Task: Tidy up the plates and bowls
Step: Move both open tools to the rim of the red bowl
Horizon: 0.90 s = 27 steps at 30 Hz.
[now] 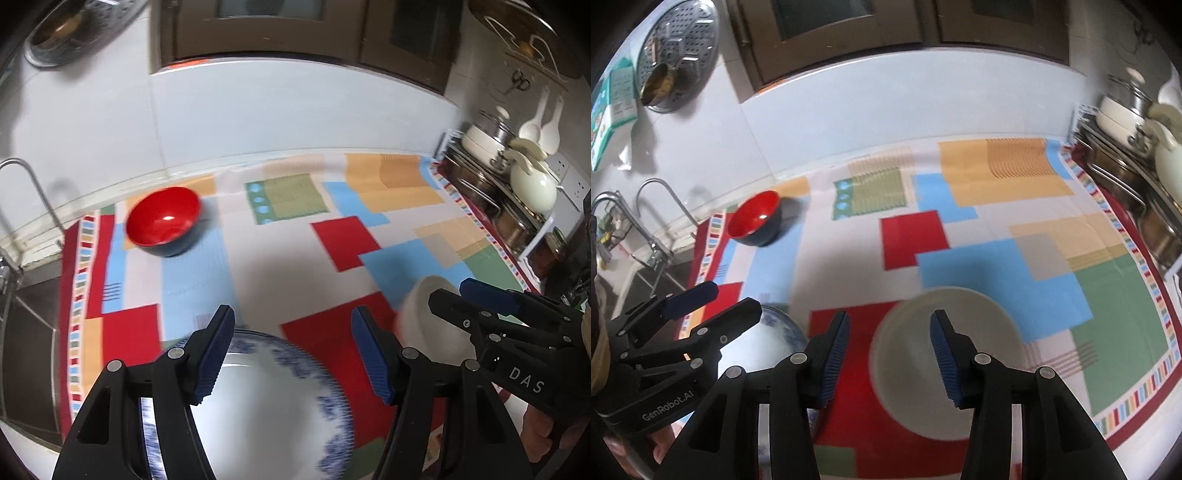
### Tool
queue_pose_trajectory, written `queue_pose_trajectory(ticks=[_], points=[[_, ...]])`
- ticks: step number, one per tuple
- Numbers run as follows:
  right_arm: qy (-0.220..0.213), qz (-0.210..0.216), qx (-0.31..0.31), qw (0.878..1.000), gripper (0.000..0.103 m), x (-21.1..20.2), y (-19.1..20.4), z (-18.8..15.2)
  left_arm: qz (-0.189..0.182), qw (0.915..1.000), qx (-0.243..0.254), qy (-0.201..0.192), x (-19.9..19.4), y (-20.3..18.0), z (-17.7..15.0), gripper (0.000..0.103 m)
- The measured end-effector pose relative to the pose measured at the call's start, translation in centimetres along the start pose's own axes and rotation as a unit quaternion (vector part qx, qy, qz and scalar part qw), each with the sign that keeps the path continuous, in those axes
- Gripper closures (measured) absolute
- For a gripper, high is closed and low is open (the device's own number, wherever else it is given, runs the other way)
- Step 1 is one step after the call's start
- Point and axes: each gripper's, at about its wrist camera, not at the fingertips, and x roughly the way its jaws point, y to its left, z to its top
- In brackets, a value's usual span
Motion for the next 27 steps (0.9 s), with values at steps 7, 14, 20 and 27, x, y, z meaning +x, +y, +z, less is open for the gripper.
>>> queue_pose_trajectory(ticks=[7, 14, 20, 27], points=[[-0.01, 0.016, -0.018, 1.0, 0.057, 1.1, 5.2, 1.1, 0.028, 0.9994, -0.015, -0.017, -1.4, 5.6, 0.4, 0.032], [-0.014, 0.034, -0.033, 0.999, 0.057, 2.8, 9.9, 2.1, 0.054, 0.9978, -0.02, -0.033, -2.0, 10.3, 1.3, 0.03], [-0.022, 0.051, -0.034, 0.998, 0.057, 4.4, 12.8, 3.7, 0.067, 0.9965, -0.023, -0.045, -1.8, 13.5, 2.6, 0.027], [-0.038, 0.049, -0.05, 0.997, 0.057, 6.3, 15.3, 6.0, 0.074, 0.9962, -0.021, -0.041, 0.1, 16.5, 4.3, 0.021]])
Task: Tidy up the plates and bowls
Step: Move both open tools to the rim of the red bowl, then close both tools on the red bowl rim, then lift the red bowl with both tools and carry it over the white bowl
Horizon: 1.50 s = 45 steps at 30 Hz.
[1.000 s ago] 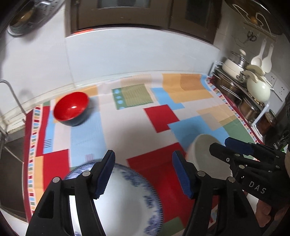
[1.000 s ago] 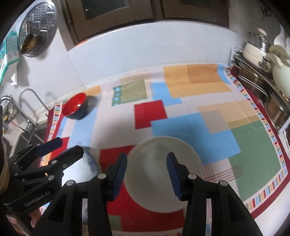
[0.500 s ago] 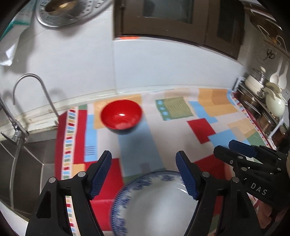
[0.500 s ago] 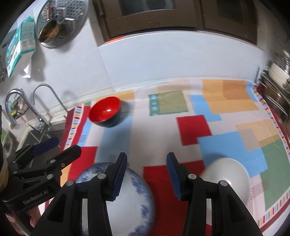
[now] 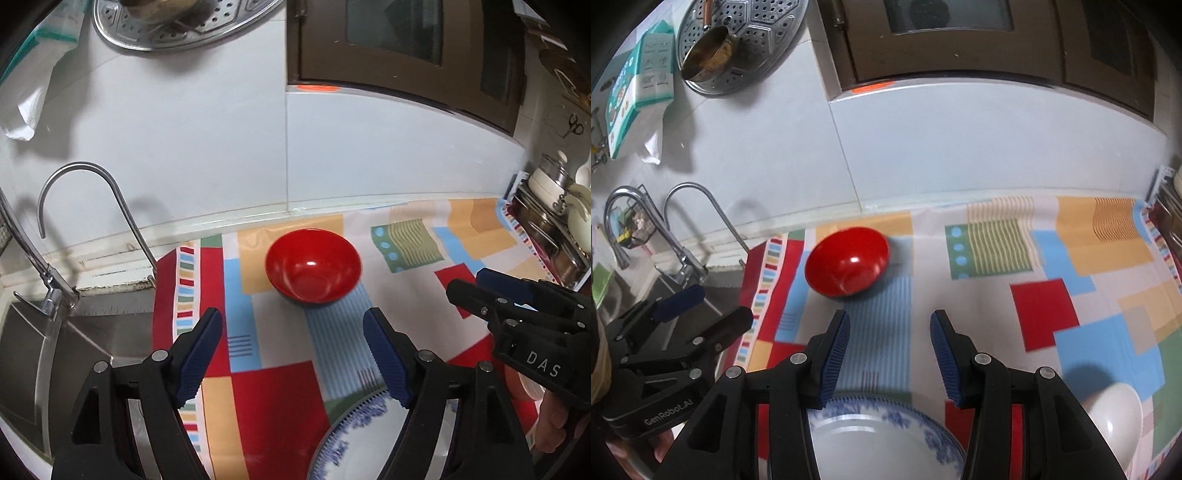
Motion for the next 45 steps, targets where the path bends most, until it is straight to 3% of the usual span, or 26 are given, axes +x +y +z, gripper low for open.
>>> queue_pose_trajectory(ticks=[9, 26, 39, 43, 45], points=[[0.004, -0.01, 0.007, 1.0, 0.057, 4.2, 0.9, 2.1, 0.005, 0.9997, 0.001, 0.022, 4.9, 2.9, 2.1, 0.02], [0.058, -0.013, 0.041, 0.997, 0.057, 14.1, 0.3, 3.8, 0.01, 0.9979, -0.002, 0.065, 14.2, 5.0, 3.7, 0.023], [0.097, -0.012, 0.05, 0.994, 0.058, 18.7, -0.1, 3.5, -0.011, 0.9934, -0.014, 0.113, 19.0, 4.7, 3.1, 0.043], [0.101, -0.016, 0.043, 0.994, 0.066, 19.5, 0.3, 3.5, -0.017, 0.9925, -0.02, 0.12, 19.7, 4.6, 3.3, 0.05], [0.103, -0.016, 0.043, 0.994, 0.071, 19.8, 0.3, 3.5, -0.017, 0.9923, -0.021, 0.121, 19.8, 4.8, 3.3, 0.059]])
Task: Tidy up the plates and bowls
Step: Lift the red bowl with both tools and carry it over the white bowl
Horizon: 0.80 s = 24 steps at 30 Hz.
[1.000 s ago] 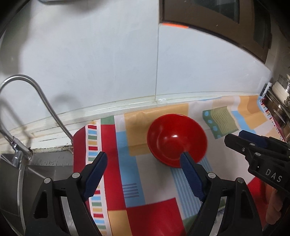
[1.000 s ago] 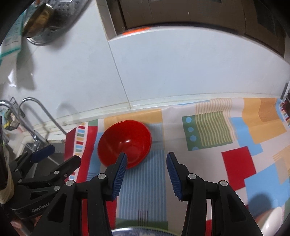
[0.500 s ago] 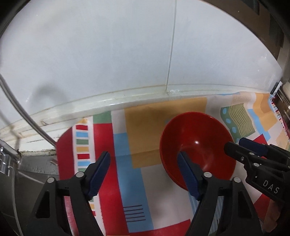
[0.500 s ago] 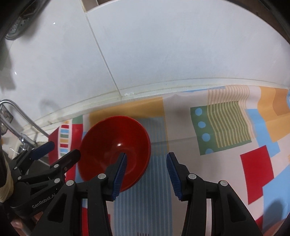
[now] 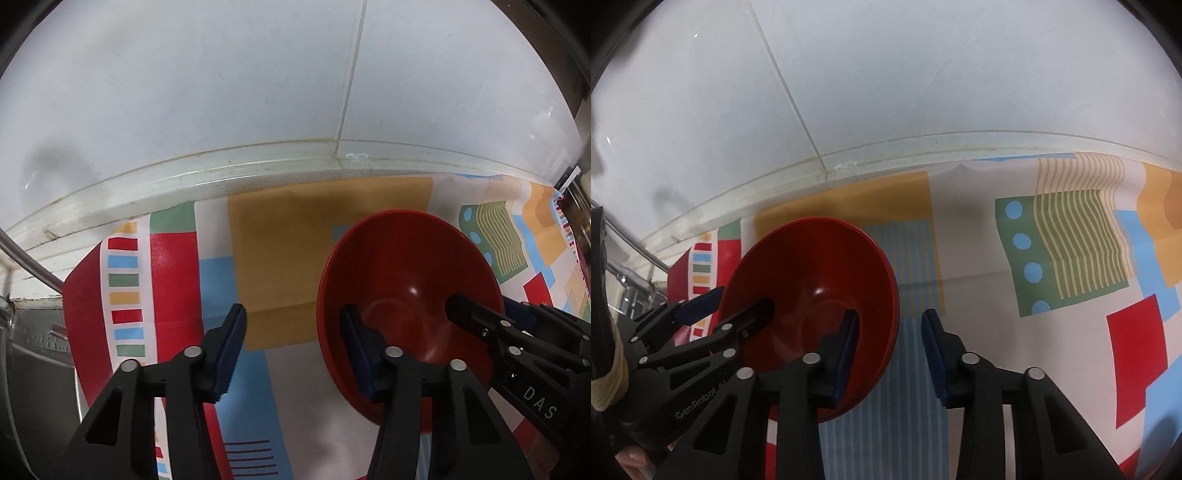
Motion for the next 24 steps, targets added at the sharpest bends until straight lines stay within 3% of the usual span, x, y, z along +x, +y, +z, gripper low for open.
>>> queue_pose_trajectory(ticks=[7, 11, 24], points=[[0.004, 0.009, 0.003, 1.0, 0.088, 0.4, -0.1, 0.3, -0.017, 0.9997, 0.019, 0.003, 0.1, -1.0, 0.3, 0.082], [0.004, 0.008, 0.005, 1.0, 0.09, 0.4, 0.0, 0.3, -0.021, 0.9995, 0.023, 0.002, -0.1, -1.2, 0.2, 0.091], [-0.005, 0.002, 0.04, 0.999, 0.094, -1.4, -1.5, -0.3, -0.024, 0.9989, 0.035, -0.02, -2.5, -2.6, -0.3, 0.093]])
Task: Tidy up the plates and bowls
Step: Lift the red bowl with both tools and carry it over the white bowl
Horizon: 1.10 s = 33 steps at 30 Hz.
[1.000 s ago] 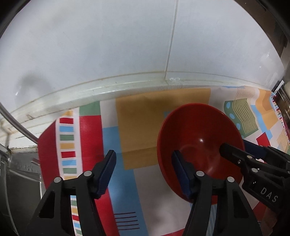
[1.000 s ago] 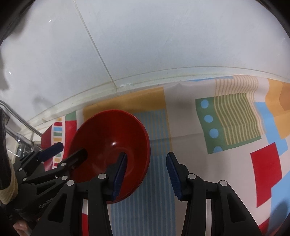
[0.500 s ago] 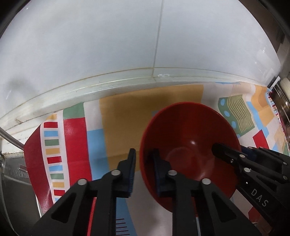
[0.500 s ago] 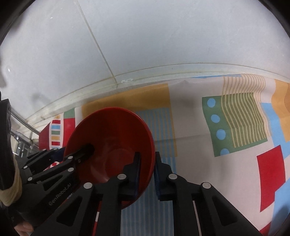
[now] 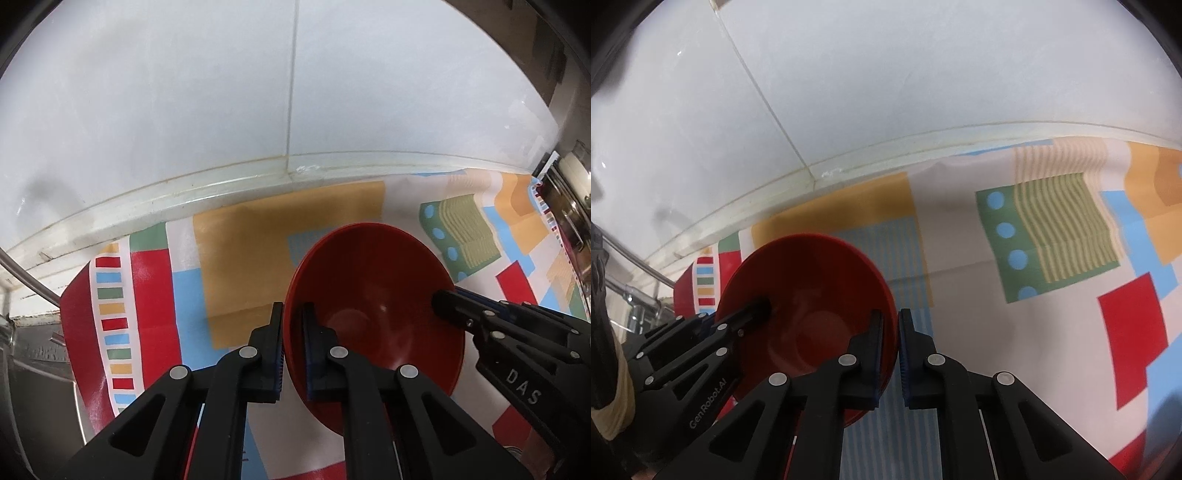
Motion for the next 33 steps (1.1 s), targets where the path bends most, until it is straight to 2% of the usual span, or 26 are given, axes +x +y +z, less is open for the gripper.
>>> queue_pose_trajectory(ticks=[9, 14, 33], points=[[0.004, -0.003, 0.004, 1.0, 0.094, -0.6, -0.3, -0.9, -0.003, 1.0, -0.005, 0.007, -0.4, -0.3, -0.8, 0.094], [-0.006, -0.003, 0.005, 1.0, 0.094, -2.1, -0.2, -0.8, -0.018, 0.9997, -0.016, 0.003, -1.2, -0.6, -1.0, 0.094], [-0.06, -0.019, 0.007, 0.998, 0.094, -11.1, -2.4, -3.2, -0.039, 0.9983, -0.007, -0.043, -9.0, -6.4, -2.7, 0.094]])
